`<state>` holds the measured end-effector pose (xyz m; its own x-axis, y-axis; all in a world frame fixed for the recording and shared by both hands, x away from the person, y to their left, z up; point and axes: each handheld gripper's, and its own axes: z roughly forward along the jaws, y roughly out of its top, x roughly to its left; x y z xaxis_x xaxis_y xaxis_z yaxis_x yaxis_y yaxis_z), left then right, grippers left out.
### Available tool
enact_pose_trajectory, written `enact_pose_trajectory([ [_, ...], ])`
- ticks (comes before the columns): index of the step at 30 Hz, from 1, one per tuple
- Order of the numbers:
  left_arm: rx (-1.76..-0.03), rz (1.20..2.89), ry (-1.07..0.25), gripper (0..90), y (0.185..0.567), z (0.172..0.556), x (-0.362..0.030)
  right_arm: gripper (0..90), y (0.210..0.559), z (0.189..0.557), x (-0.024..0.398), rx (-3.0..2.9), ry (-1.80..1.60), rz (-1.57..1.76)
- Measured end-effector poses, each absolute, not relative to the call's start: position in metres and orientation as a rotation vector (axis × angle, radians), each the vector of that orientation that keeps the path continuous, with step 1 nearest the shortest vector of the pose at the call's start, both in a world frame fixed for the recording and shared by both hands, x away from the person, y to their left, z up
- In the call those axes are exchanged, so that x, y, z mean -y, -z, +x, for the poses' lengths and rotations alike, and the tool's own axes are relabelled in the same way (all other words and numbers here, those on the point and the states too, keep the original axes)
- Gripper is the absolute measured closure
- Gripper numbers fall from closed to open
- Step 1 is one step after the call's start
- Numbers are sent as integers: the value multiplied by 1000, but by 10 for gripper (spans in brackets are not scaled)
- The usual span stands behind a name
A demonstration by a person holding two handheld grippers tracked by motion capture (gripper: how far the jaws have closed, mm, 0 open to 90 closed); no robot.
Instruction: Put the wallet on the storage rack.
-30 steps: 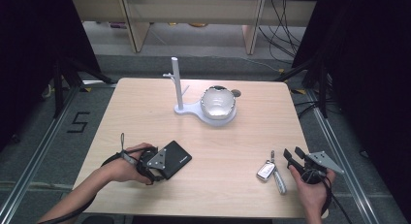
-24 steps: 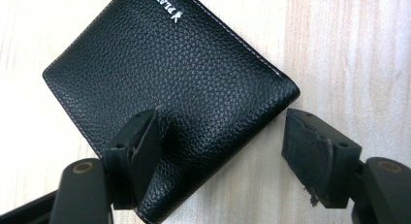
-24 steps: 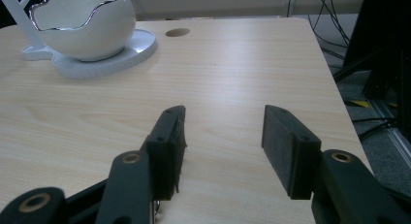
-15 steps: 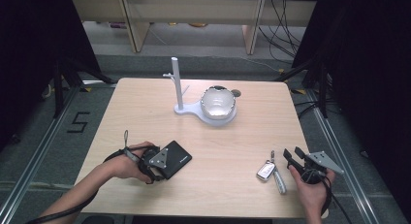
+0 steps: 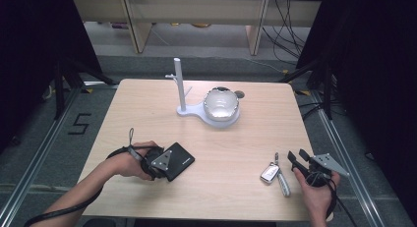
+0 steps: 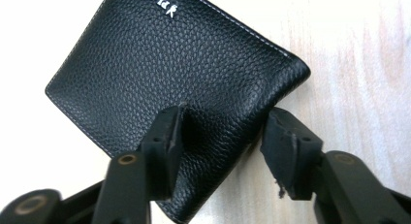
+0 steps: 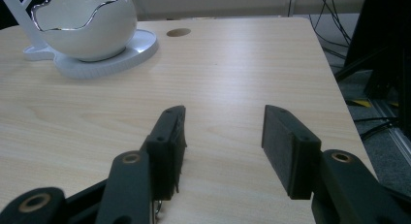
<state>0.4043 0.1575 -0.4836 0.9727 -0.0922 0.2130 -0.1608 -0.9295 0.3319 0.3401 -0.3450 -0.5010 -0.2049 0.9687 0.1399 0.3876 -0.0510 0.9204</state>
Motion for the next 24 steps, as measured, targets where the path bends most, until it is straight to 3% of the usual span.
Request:
enact_pose_trajectory([
  [12,115,2686,-291,765,482,406,-155,517,501,340,348,-1641,-1234,1432],
  [24,53,2646,-326,811,480,407,-154,517,502,341,346,-1620,-1260,1449],
])
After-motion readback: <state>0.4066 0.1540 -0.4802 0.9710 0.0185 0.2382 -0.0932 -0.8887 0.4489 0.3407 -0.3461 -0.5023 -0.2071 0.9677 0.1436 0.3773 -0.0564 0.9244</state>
